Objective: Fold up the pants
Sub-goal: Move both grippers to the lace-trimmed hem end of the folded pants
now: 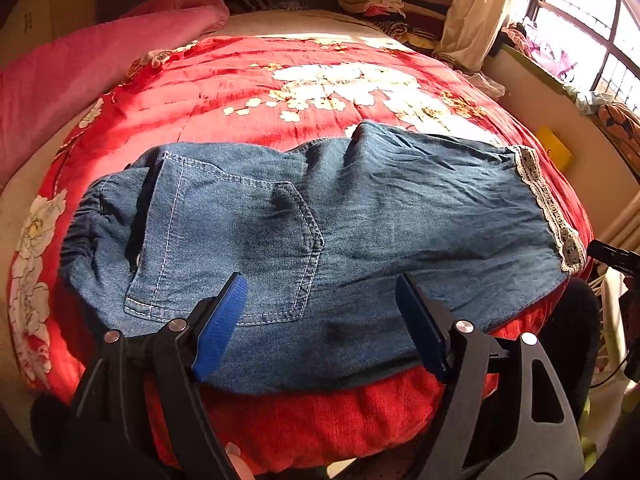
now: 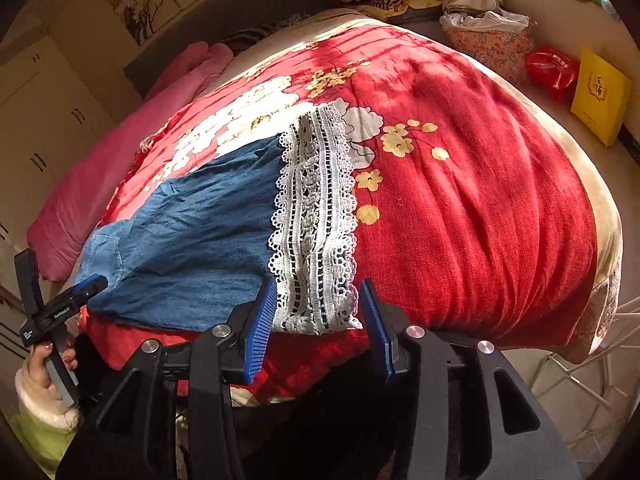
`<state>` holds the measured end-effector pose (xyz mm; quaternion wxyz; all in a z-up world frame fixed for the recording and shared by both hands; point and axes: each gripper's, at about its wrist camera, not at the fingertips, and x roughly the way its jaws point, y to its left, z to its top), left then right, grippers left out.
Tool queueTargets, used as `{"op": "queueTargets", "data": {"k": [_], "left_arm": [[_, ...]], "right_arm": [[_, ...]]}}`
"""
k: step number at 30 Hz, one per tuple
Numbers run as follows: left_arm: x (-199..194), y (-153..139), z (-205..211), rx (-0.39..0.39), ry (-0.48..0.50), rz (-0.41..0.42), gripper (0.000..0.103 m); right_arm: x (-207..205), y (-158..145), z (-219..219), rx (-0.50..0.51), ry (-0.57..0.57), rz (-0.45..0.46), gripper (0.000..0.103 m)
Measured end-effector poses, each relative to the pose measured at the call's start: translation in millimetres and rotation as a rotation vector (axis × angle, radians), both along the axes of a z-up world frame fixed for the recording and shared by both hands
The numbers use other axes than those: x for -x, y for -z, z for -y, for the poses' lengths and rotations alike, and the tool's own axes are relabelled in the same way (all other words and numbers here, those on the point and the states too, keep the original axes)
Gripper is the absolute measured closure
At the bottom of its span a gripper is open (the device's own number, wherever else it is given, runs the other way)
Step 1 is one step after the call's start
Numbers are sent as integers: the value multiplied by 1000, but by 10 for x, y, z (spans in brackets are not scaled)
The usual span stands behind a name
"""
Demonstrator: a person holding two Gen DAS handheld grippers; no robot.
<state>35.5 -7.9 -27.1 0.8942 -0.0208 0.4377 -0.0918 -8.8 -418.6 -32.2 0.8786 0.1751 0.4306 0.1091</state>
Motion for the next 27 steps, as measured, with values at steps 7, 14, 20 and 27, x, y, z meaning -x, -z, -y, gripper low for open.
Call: {"op": "queueTargets", "data": {"k": [7,14,20,27], "left_arm": [[44,-145,84,14,19,24,27],[24,-301,231,29,54,51,21],[-144,-448,531,3,117,75,18],[-412,-657,1126,-48,231,133,12]], "right_arm": [[58,-143,-31,-11,7,39,49],[91,-208,-27,-33,22,64,39],[94,-167,-39,-65,24,64,32],[88,-38,-55,-110,11,46,27]]}}
